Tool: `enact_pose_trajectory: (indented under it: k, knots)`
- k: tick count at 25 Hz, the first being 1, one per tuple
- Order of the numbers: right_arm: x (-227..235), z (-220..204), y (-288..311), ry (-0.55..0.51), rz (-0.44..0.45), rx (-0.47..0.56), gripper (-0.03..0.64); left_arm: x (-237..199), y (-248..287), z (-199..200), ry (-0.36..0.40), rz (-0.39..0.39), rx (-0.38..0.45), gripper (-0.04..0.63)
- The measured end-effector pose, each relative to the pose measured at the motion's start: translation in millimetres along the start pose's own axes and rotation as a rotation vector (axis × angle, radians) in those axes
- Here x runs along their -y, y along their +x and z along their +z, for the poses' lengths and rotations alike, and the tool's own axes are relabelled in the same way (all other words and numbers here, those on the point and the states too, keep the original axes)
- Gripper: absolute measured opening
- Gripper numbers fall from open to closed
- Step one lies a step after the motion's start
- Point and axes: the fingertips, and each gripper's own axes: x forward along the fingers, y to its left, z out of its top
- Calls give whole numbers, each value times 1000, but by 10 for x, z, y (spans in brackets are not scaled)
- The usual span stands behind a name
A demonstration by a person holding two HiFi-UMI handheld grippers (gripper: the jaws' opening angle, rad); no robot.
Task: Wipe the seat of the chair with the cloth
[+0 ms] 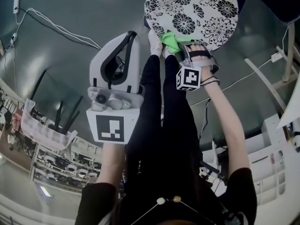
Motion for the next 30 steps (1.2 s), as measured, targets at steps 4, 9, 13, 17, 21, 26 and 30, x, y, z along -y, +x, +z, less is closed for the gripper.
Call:
enact_pose_trajectory:
  k: [4, 9, 13, 17, 21, 26, 30]
  knots:
    - [167, -23, -87, 26, -55, 8, 52, 11, 15, 44, 11, -10, 1, 5]
    - [1017, -357, -199, 123, -235, -29, 52, 31, 97, 104, 14, -16, 10, 5]
    - [1790, -822, -255, 204, -351, -104, 52, 79, 157, 129, 11, -33, 10, 5]
    - [2384, -1175, -302, 219, -418, -155, 54, 86, 203, 105, 18, -48, -5, 5]
    - [2766, -1481, -258, 180, -456, -226, 54, 14, 242, 94, 21, -38, -17, 5]
    - [2848, -1715, -143, 270, -430, -251, 54, -42, 304, 104, 23, -28, -18, 5]
    - [2503, -1639, -136, 255, -397, -236, 52, -34, 326, 116, 21, -30, -17, 5]
